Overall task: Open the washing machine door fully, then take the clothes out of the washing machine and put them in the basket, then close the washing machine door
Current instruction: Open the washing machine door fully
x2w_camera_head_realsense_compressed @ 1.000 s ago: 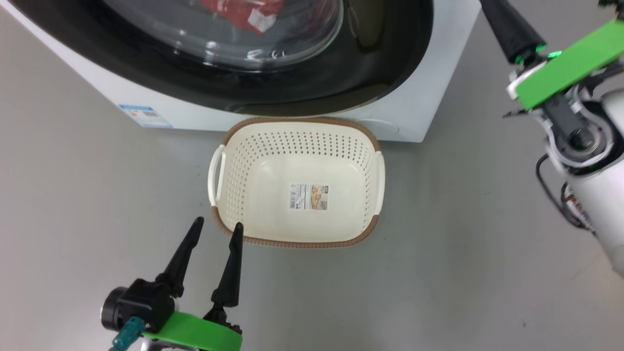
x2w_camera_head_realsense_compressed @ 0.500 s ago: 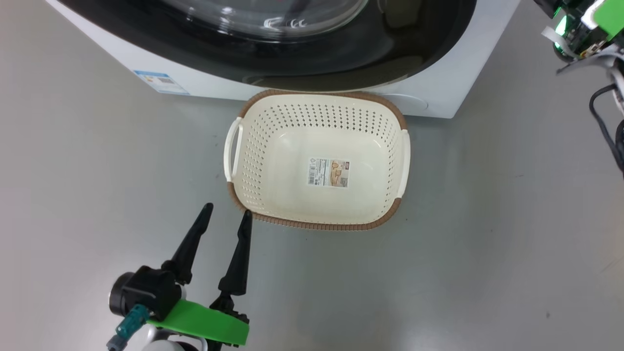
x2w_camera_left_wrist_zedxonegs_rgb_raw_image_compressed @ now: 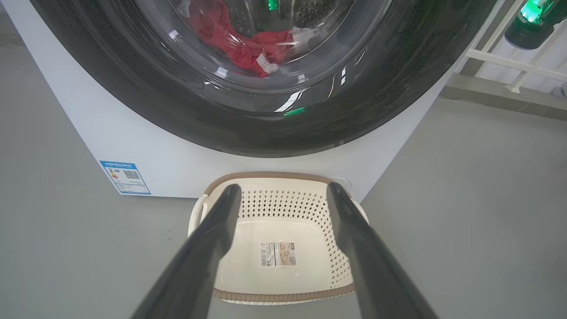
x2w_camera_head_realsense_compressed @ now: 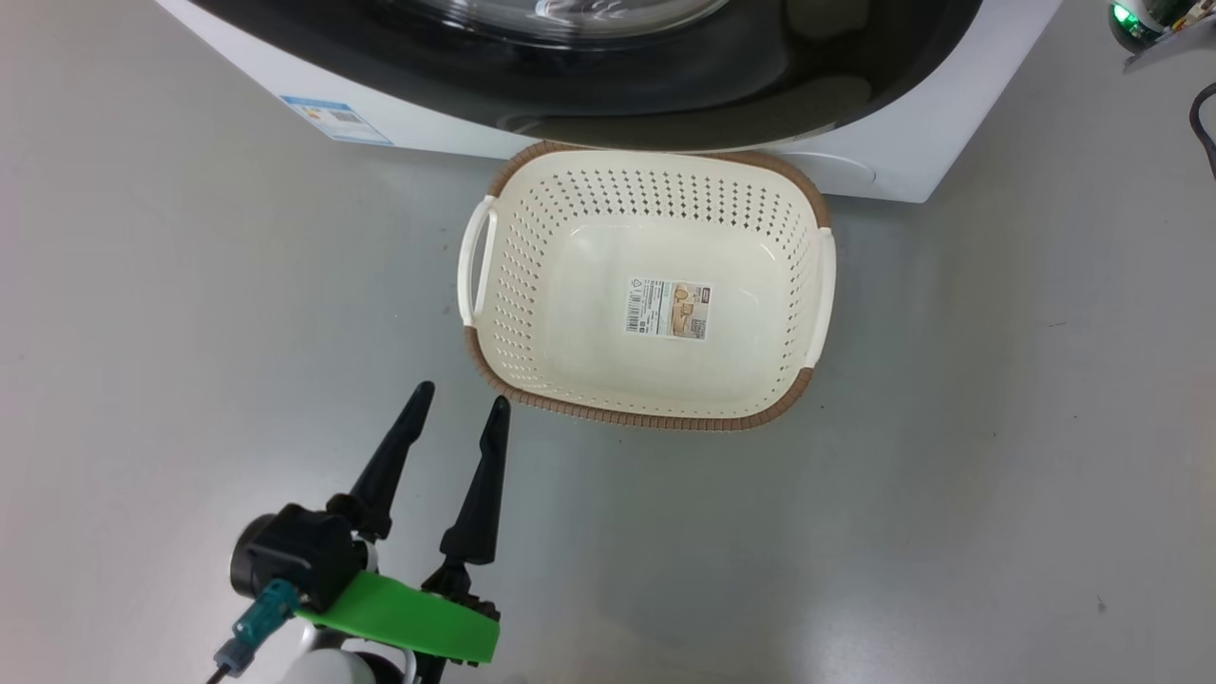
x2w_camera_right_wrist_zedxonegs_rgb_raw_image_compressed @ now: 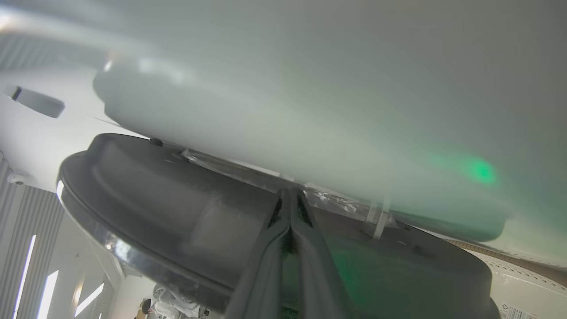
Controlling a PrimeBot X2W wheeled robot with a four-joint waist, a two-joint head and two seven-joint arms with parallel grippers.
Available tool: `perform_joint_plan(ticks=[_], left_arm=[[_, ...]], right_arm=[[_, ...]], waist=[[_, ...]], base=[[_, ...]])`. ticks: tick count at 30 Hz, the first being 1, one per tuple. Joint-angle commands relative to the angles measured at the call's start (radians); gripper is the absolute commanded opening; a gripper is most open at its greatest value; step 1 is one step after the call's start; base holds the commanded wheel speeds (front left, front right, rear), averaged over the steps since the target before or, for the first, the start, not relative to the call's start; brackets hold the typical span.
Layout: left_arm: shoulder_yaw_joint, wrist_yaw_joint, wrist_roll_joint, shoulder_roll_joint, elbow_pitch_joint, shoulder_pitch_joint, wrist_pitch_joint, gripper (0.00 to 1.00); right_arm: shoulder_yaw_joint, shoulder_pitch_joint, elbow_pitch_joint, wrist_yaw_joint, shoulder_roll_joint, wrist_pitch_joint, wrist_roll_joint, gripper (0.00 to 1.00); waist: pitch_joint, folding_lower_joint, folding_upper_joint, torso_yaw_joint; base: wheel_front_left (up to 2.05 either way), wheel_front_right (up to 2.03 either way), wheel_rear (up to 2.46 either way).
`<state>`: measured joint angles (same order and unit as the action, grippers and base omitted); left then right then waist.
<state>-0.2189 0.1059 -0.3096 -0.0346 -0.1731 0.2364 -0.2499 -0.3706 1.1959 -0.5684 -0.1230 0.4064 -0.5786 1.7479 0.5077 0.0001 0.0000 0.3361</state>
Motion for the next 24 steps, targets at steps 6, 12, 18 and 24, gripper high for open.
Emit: perform_joint_plan(ticks=[6, 12, 18, 24], left_arm=[[0.023, -0.006, -0.010, -0.016, 0.014, 0.011, -0.012, 1.00], [0.025, -0.007, 0.000, -0.016, 0.009, -0.003, -0.012, 1.00], [0.031, -0.009, 0.005, -0.016, 0.004, -0.016, -0.012, 1.00], [0.037, -0.013, 0.015, -0.016, 0.000, -0.039, -0.012, 1.00]], right_arm=[[0.001, -0.007, 0.027, -0.008, -0.025, -0.043, -0.016, 0.00], [0.002, -0.071, 0.047, -0.008, -0.033, -0.056, -0.035, 0.00], [0.011, -0.148, 0.080, -0.008, -0.051, -0.053, -0.043, 0.00], [0.007, -0.236, 0.124, -0.008, -0.087, -0.066, -0.062, 0.00]], waist=[[-0.018, 0.0000, 0.0000, 0.003], [-0.059, 0.0000, 0.0000, -0.007], [-0.099, 0.0000, 0.0000, -0.016], [-0.149, 0.0000, 0.0000, -0.037]], base=[[0.00, 0.00, 0.00], [0.00, 0.00, 0.00], [0.00, 0.00, 0.00], [0.00, 0.00, 0.00]])
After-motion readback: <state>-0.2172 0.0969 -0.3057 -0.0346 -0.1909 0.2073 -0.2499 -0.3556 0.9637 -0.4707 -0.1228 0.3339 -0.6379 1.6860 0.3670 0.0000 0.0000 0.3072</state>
